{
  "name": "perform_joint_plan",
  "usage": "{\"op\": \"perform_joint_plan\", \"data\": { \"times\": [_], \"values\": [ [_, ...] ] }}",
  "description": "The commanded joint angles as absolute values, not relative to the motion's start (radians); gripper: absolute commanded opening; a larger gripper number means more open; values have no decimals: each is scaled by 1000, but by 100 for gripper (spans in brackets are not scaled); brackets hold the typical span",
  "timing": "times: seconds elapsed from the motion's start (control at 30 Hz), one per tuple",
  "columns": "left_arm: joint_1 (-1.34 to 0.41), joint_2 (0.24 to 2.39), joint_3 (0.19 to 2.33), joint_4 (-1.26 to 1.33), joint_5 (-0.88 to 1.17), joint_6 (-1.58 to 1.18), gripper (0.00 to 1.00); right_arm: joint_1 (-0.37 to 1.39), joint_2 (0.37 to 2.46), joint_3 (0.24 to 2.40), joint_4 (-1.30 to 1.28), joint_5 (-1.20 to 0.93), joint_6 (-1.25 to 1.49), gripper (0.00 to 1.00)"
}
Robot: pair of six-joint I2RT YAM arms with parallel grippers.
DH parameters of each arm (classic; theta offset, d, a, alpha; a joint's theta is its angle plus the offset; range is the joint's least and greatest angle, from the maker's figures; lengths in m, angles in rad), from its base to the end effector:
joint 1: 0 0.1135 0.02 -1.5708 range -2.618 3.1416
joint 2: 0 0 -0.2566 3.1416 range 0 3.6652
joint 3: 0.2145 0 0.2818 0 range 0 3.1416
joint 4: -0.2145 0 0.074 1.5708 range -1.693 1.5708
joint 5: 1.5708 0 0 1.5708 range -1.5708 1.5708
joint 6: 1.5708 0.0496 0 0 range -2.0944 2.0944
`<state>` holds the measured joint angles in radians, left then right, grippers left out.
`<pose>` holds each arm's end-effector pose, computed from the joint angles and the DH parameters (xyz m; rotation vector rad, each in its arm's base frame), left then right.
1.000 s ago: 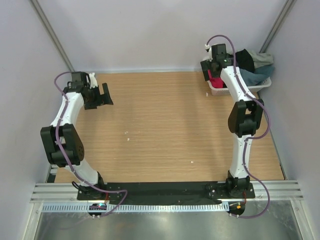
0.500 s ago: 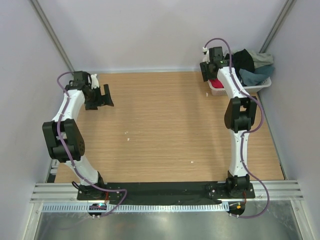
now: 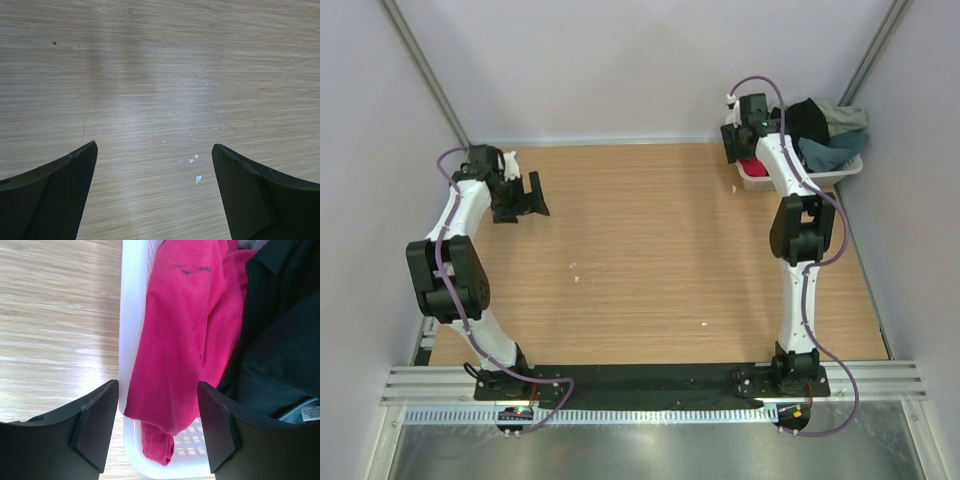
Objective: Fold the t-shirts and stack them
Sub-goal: Grab the tshirt from the pile
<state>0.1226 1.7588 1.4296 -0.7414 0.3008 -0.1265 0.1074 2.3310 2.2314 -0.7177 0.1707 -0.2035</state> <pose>0.4049 0.0351 0.2268 -0.2245 2.6081 -0.3977 0.5585 0.0517 0.2421 -0.2896 2.3695 -0.2492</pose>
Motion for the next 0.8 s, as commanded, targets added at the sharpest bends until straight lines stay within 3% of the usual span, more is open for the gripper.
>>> {"op": "perform_joint_plan", "data": {
  "times": [0.0,0.37,0.6,0.77],
  "values": [
    [114,1766,1433,-730,336,-138,97,92,2209,2224,-704,181,-193,69],
    [107,1749,1405,-724,328,-138,97,86,2224,2233,-712,166,-190,68],
    [106,1753,1405,-724,325,-137,97,84,2241,2221,-732,132,-207,36],
    [98,1756,1407,-724,324,-135,97,84,2240,2210,-738,120,-216,31]
  ]
}}
